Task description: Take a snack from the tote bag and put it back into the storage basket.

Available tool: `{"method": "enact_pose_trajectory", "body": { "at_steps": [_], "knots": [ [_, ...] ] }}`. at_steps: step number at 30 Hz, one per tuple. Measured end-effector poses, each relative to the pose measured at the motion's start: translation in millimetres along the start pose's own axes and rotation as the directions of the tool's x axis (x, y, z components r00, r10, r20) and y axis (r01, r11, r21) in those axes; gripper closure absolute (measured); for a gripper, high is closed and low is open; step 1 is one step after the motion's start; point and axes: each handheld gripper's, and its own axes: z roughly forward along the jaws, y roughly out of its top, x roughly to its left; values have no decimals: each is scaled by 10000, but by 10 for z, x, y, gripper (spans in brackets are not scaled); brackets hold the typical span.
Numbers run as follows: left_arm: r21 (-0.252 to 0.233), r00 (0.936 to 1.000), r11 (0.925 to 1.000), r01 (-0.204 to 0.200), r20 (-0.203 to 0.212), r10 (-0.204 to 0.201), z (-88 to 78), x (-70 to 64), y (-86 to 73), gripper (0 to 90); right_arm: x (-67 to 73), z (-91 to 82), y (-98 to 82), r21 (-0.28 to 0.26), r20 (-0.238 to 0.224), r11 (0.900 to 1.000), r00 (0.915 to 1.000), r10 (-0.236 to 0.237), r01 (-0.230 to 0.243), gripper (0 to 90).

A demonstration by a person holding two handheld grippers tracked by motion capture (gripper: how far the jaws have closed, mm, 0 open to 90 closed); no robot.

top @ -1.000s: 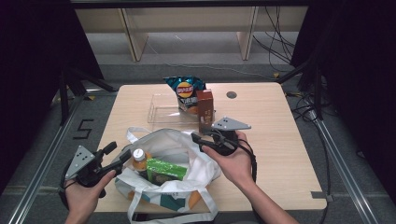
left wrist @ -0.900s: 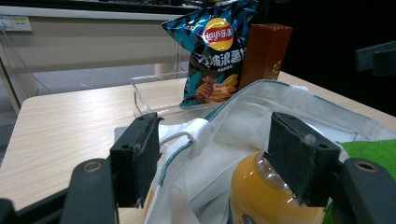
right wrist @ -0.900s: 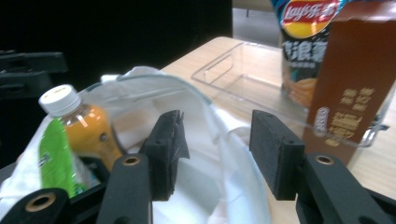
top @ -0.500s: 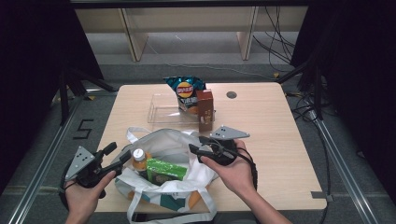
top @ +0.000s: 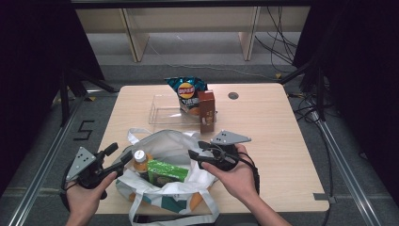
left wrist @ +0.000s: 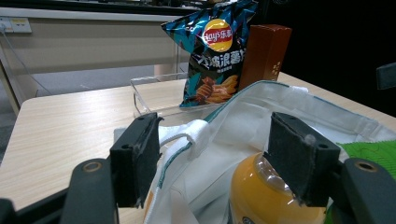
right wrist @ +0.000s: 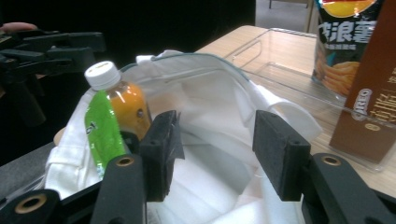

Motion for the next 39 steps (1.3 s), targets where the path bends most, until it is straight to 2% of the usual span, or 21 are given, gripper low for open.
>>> {"method": "enact_pose_trajectory", "body": {
  "at_steps": [1, 3, 4, 7, 9, 11, 12, 14, 17, 18, 20, 21, 23, 25, 26, 27, 29, 31, 35, 36, 39],
  "knots": [
    [4, 10000, 10000, 10, -6, -10, 0, 1, 3, 336, -6, 11, -4, -58, -140, 9997, 9996, -255, 254, 501],
    [-29, 10000, 10000, 5, -10, -5, 7, -5, 12, 336, 24, 10, -17, -30, -204, 9992, 9990, -395, 395, 500],
    [-23, 10000, 10000, -15, 17, 16, 13, -8, 14, 336, 48, 7, -28, 33, -231, 9997, 9994, -239, 239, 499],
    [7, 10000, 10000, -8, 49, 8, 15, -17, 16, 335, 74, 24, -45, 96, -411, 9996, 9988, -280, 284, 496],
    [-94, 10000, 10000, 5, 86, -4, 16, -24, 26, 335, 69, 22, -38, 158, -392, 9979, 9973, -627, 634, 495],
    [-196, 9999, 9998, 21, 168, -18, 23, -28, 28, 335, 87, 44, -39, 175, -669, 9977, 9957, -636, 649, 493],
    [-109, 9999, 9999, -13, 137, 14, 18, -32, 28, 335, 111, 42, -45, 195, -662, 9991, 9972, -362, 375, 493],
    [-28, 9999, 10000, -30, 99, 30, 17, -33, 26, 335, 132, 52, -39, 179, -894, 9979, 9942, -604, 623, 493],
    [-30, 10000, 10000, -23, 76, 24, 17, -37, 28, 335, 191, 60, -43, 216, -1040, 9983, 9932, -518, 543, 493],
    [-29, 10000, 10000, -18, 69, 18, 17, -37, 29, 335, 194, 82, -46, 145, -1219, 9970, 9898, -731, 754, 492],
    [-32, 10000, 10000, -21, 60, 21, 17, -38, 30, 335, 222, 100, -56, 353, -1323, 9958, 9880, -792, 845, 491],
    [-38, 10000, 10000, -14, 69, 14, 17, -38, 30, 335, 245, 105, -65, 459, -1302, 9964, 9894, -651, 716, 491],
    [-47, 10000, 10000, -8, 88, 8, 16, -37, 29, 335, 259, 156, -81, 369, -1694, 9942, 9811, -938, 1015, 490],
    [-55, 9999, 10000, -12, 111, 13, 17, -34, 29, 335, 303, 163, -102, 639, -1659, 9938, 9829, -796, 912, 489],
    [-53, 9999, 10000, -15, 108, 15, 17, -33, 28, 335, 294, 189, -109, 579, -1758, 9908, 9782, -1103, 1221, 489],
    [-55, 9999, 10000, -9, 115, 10, 17, -32, 28, 335, 311, 199, -123, 699, -1783, 9912, 9790, -985, 1124, 489],
    [-78, 9999, 10000, 3, 120, -2, 16, -35, 29, 335, 316, 234, -148, 707, -1812, 9892, 9768, -1141, 1286, 489],
    [-85, 9999, 10000, 2, 129, -1, 16, -37, 31, 335, 328, 237, -166, 971, -1780, 9882, 9789, -1002, 1188, 489],
    [-69, 9999, 10000, 6, 102, -6, 16, -39, 30, 335, 337, 275, -207, 1169, -1971, 9866, 9763, -891, 1137, 490],
    [-64, 9999, 10000, -17, 102, 17, 17, -37, 31, 336, 336, 289, -217, 1140, -2037, 9857, 9740, -992, 1242, 491],
    [-39, 10000, 10000, -23, 87, 23, 19, -36, 30, 336, 350, 312, -243, 1262, -2038, 9842, 9742, -970, 1244, 495]
  ]
}}
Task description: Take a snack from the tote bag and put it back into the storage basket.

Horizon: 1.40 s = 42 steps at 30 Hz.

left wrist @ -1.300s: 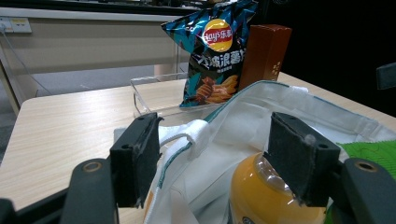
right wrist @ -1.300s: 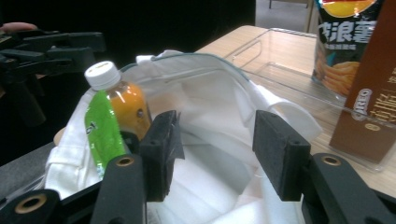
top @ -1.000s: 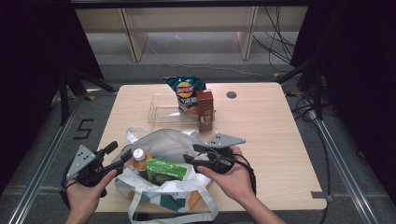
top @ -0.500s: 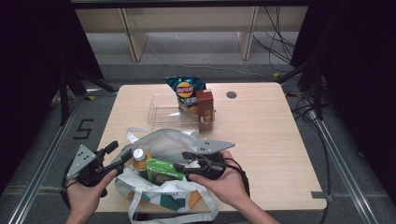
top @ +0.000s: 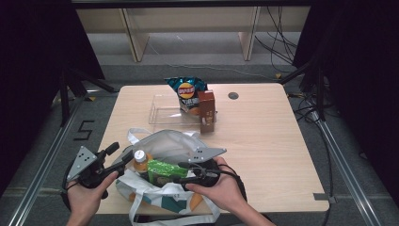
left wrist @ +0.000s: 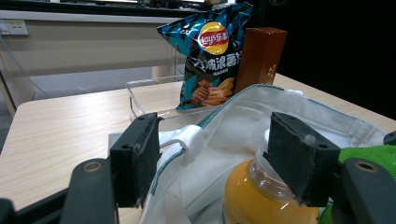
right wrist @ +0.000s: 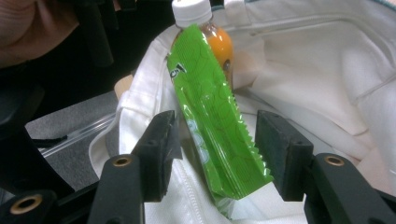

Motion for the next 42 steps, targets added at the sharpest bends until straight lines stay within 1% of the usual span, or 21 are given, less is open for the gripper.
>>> {"method": "enact_pose_trajectory", "body": {
  "at_steps": [1, 2, 3, 5, 6, 7, 11, 17, 18, 19, 21, 22, 24, 30, 33, 34, 36, 37, 39, 40, 42],
  "knots": [
    [3, 10000, 10000, -2, 2, 2, 0, 0, 0, 336, -6, 7, -6, 53, -20, 10000, 10000, 30, -30, 496],
    [-4, 10000, 10000, -2, 4, 2, -1, -1, 0, 336, -8, 34, -17, -99, -64, 9999, 10000, -16, 15, 500],
    [-14, 10000, 10000, 6, 17, -6, -2, -2, -1, 336, -13, 26, -20, 116, 3, 9999, 9999, -122, 122, 507],
    [-1, 10000, 10000, -5, 19, 5, -1, 0, -3, 335, -2, 35, -34, 291, -46, 9996, 10000, -69, 71, 517],
    [3, 10000, 10000, -9, 15, 9, -1, 0, -2, 335, -5, 56, -48, 169, 44, 9997, 9998, -176, 175, 523],
    [-1, 10000, 10000, -12, 8, 12, -1, -1, -2, 336, -1, 53, -49, 355, -52, 9993, 9999, -132, 133, 528],
    [-13, 10000, 10000, -10, 15, 10, -2, -2, -2, 336, 7, 60, -42, 397, -29, 9988, 9996, -270, 271, 549],
    [-10, 10000, 10000, -15, 10, 15, 0, 0, -3, 337, 17, 93, -61, 584, -24, 9972, 9989, -477, 478, 620],
    [-6, 10000, 10000, -22, 12, 22, 0, 0, -4, 337, 21, 109, -69, 442, 47, 9979, 9988, -479, 476, 644],
    [-1, 10000, 10000, -25, 12, 25, 1, 1, -4, 337, 14, 95, -60, 636, 4, 9955, 9975, -709, 707, 662],
    [-3, 10000, 10000, -15, 45, 15, 4, 4, -8, 337, 24, 113, -71, 537, 63, 9947, 9961, -884, 880, 692],
    [-6, 10000, 10000, -4, 47, 4, 6, 3, -9, 337, 20, 98, -66, 759, 90, 9920, 9948, -1018, 1008, 703],
    [0, 10000, 10000, -15, 39, 15, 6, 3, -8, 338, 15, 99, -72, 686, 124, 9915, 9936, -1120, 1109, 729],
    [9, 10000, 10000, -2, 37, 2, 7, 4, -10, 337, 21, 88, -89, 661, 626, 9861, 9857, -1567, 1526, 773],
    [3, 10000, 10000, 13, 44, -13, 6, 5, -11, 337, 19, 79, -74, 666, 774, 9805, 9787, -1901, 1851, 789],
    [-5, 10000, 10000, 15, 42, -15, 6, 6, -12, 337, 27, 63, -67, 784, 751, 9820, 9812, -1778, 1719, 792],
    [-6, 10000, 10000, 14, 20, -14, 2, 7, -12, 337, 15, 55, -54, 654, 891, 9793, 9764, -1968, 1914, 797],
    [-10, 10000, 10000, 11, 21, -11, 2, 8, -13, 337, 24, 32, -44, 740, 848, 9810, 9790, -1853, 1793, 798],
    [1, 10000, 10000, 14, 12, -14, 1, 10, -13, 337, 8, 15, -23, 675, 871, 9770, 9743, -2075, 2021, 801],
    [-6, 10000, 10000, -10, 10, 10, 0, 10, -12, 337, 16, 3, -19, 599, 937, 9806, 9769, -1919, 1868, 802],
    [-9, 10000, 10000, -27, 22, 27, -2, 13, -10, 337, -3, -18, 4, 526, 933, 9781, 9742, -2057, 2015, 804]
  ]
}}
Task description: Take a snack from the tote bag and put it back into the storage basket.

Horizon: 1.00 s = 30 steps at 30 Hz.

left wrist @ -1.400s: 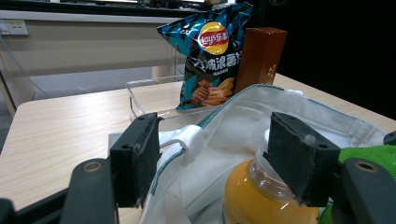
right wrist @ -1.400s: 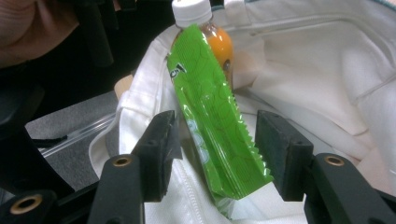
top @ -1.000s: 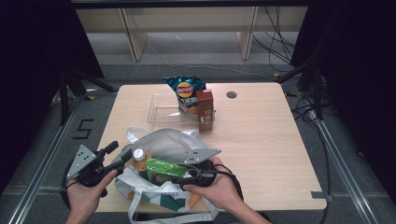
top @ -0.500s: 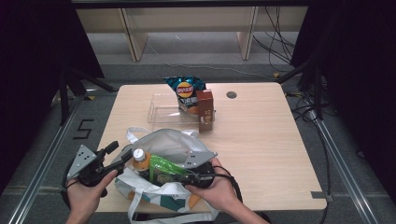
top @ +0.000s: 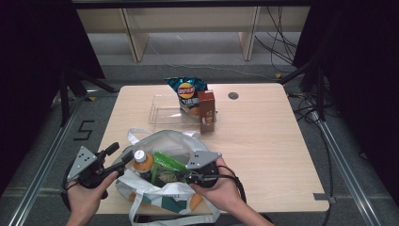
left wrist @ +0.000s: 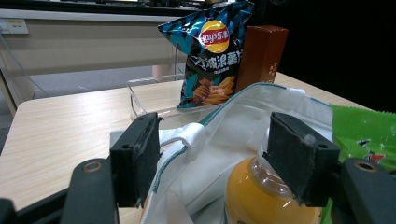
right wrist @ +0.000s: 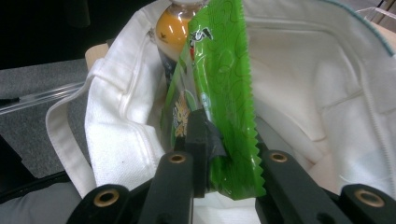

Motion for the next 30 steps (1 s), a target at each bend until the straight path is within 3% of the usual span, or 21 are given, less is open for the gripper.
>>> {"method": "enact_pose_trajectory", "body": {
  "at_steps": [12, 13, 17, 21, 26, 27, 28, 30],
  "knots": [
    [-26, 10000, 10000, 18, -97, -19, -21, 14, 1, 336, -77, -177, 100, -366, 237, 9992, 9996, 167, -158, 806],
    [-24, 9999, 10000, 19, -100, -20, -22, 14, 0, 336, -97, -182, 107, -457, 316, 9989, 9995, -44, 59, 807],
    [-22, 9999, 10000, 13, -110, -13, -23, 13, 0, 337, -121, -227, 139, -606, 329, 9982, 9995, -29, 49, 808],
    [-25, 9999, 10000, 2, -103, -2, -23, 11, 2, 337, -118, -257, 146, -690, 427, 9974, 9988, 228, -198, 810],
    [-37, 9999, 10000, 22, -114, -23, -24, 12, 3, 337, -142, -296, 171, -793, 534, 9968, 9985, 126, -84, 817],
    [-45, 9999, 10000, 42, -136, -42, -26, 10, 4, 337, -159, -301, 180, -864, 594, 9960, 9981, -167, 218, 818],
    [-61, 9999, 10000, 28, -128, -29, -25, 10, 6, 337, -153, -312, 184, -800, 503, 9968, 9987, 28, 13, 823],
    [-52, 9999, 10000, 33, -123, -33, -25, 10, 5, 337, -155, -314, 189, -939, 664, 9956, 9978, 31, 31, 831]
  ]
}}
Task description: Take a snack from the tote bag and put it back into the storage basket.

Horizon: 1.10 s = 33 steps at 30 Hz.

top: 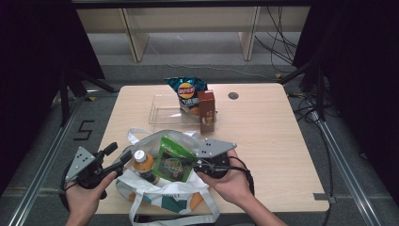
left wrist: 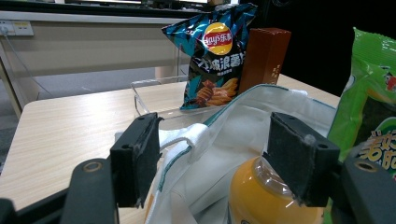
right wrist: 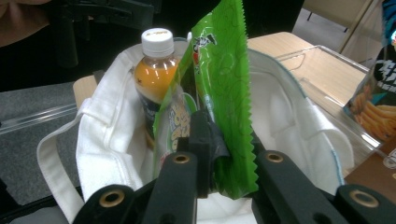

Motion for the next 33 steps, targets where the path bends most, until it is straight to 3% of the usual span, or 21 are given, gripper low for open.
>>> {"method": "enact_pose_trajectory", "body": {
  "at_steps": [1, 3, 7, 10, 13, 14, 15, 33],
  "knots": [
    [11, 10000, 10000, -3, 7, 3, 0, 1, 0, 337, -8, -12, 7, 83, -117, 10000, 9999, 1, 0, 833],
    [-6, 10000, 10000, 16, -13, -16, 0, 1, 0, 336, -3, -17, 6, 26, 118, 9998, 9998, 175, -175, 838],
    [-17, 10000, 10000, 46, -28, -46, -2, -2, 2, 337, -24, -25, 25, -53, 41, 9999, 9999, -142, 142, 843],
    [-59, 10000, 10000, 32, 2, -32, -2, 2, 4, 337, -4, -33, 34, -97, 200, 9998, 9996, 176, -174, 847],
    [-110, 10000, 9999, 40, 28, -40, 1, 4, 2, 336, -27, -39, 60, -70, 146, 10000, 9999, -64, 65, 850],
    [-139, 10000, 9999, 38, 50, -38, 3, 5, 2, 336, -17, -44, 66, -151, 248, 9998, 9996, 110, -107, 851],
    [-141, 10000, 9999, 26, 46, -25, 1, 6, 3, 336, -36, -53, 82, -79, 174, 9999, 9997, -149, 150, 852],
    [-147, 10000, 9999, 46, 38, -45, 1, 7, 2, 337, -88, -158, 223, -644, 725, 9968, 9965, -426, 472, 858]
  ]
}}
